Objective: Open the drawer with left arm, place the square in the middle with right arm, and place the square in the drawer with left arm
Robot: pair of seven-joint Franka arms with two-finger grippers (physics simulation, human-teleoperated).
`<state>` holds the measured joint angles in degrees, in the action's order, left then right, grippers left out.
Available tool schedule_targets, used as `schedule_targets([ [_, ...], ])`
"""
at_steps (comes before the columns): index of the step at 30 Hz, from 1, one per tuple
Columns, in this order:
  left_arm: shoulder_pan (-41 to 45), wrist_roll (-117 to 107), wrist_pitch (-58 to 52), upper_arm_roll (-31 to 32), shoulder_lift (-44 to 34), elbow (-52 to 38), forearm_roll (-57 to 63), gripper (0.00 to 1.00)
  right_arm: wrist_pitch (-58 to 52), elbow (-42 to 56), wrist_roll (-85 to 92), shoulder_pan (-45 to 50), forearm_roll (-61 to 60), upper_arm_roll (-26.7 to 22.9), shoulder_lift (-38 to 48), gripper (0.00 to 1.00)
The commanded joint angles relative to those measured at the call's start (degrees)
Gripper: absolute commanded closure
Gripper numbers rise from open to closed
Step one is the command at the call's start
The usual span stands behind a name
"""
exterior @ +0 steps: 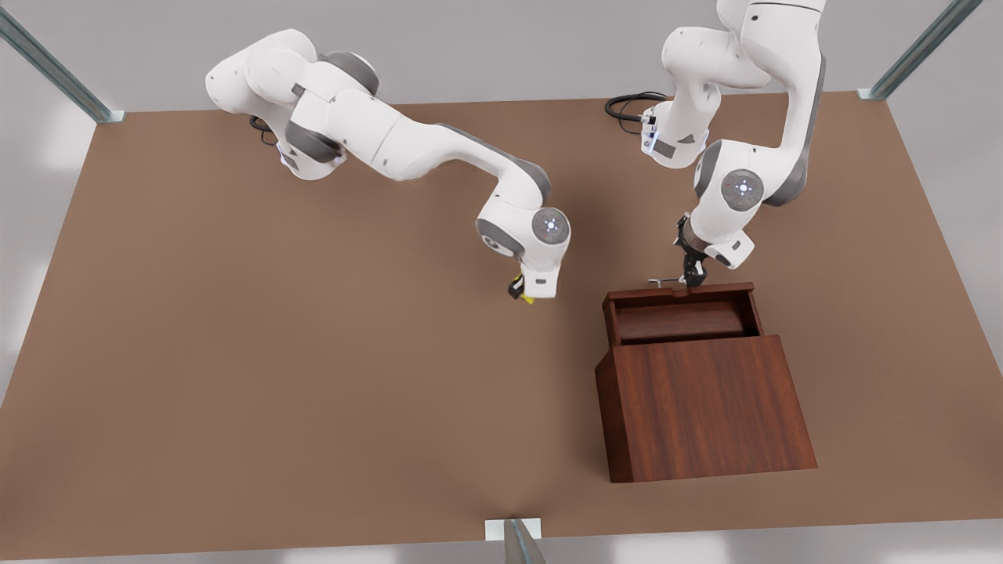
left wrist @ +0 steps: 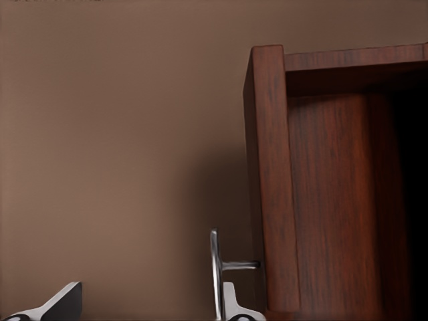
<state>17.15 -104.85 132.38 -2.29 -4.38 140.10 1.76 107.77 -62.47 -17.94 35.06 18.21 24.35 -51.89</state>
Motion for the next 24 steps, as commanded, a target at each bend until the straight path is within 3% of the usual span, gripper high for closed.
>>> schedule_targets([
  [1,0.3,0.0,-0.2,0.0,0.0,0.0,0.0,0.00,-1.0,0.0,0.1,-1.6,-0.1,0.3,1.3,0.00],
  [5,0.4,-0.5,-0.5,0.0,-0.4,0.0,0.0,0.00,-14.4,-1.9,-4.6,-21.4,-3.5,-0.1,16.3,0.00],
  [7,0.8,-0.7,-1.2,0.0,-0.5,0.0,0.0,0.00,-18.1,-4.8,-2.3,-34.9,-10.4,1.8,21.7,0.00],
  [10,0.8,-1.0,-1.3,0.0,-0.6,0.0,0.0,0.00,-19.5,-12.6,1.9,-46.4,-11.2,1.8,30.7,0.00],
  [12,0.8,-1.0,-1.5,0.0,-0.5,0.0,0.0,0.00,-18.1,-15.6,6.6,-47.4,-11.0,1.1,34.1,0.00],
  [13,0.9,-1.1,-2.0,0.0,-0.9,0.0,-0.1,0.00,-8.6,-30.5,9.4,-46.0,-11.3,-3.6,45.0,0.00],
  [14,0.9,-1.1,-2.7,0.0,-1.1,-0.1,-0.1,0.00,-6.2,-33.5,16.0,-44.1,-11.4,-8.0,46.1,0.00],
  [15,0.9,-1.0,-3.3,0.0,-1.7,-0.2,-0.1,0.00,-5.4,-32.4,18.0,-37.8,-11.5,-17.8,45.4,0.00],
  [17,0.9,-1.0,-4.8,0.0,-2.3,-0.4,-0.1,0.00,-18.6,-22.4,18.1,-37.9,-16.7,-20.0,44.4,0.00],
  [19,1.1,-1.0,-6.4,0.0,-3.0,-0.8,-0.1,0.00,-19.0,-22.6,18.8,-39.2,-18.5,-22.8,43.0,0.00],
  [21,1.1,-0.6,-12.9,0.0,-4.3,-4.5,-0.1,0.00,-18.6,-22.5,18.0,-38.7,-16.6,-22.5,43.4,0.00],
  [23,1.9,2.4,-24.3,1.8,-1.8,-21.1,-1.0,0.00,-18.4,-21.7,18.1,-38.2,-15.6,-22.4,42.3,0.00],
  [24,3.0,9.8,-25.6,9.1,2.5,-29.1,-0.5,0.00,-18.5,-21.6,18.0,-37.4,-14.8,-22.4,42.2,0.00],
])
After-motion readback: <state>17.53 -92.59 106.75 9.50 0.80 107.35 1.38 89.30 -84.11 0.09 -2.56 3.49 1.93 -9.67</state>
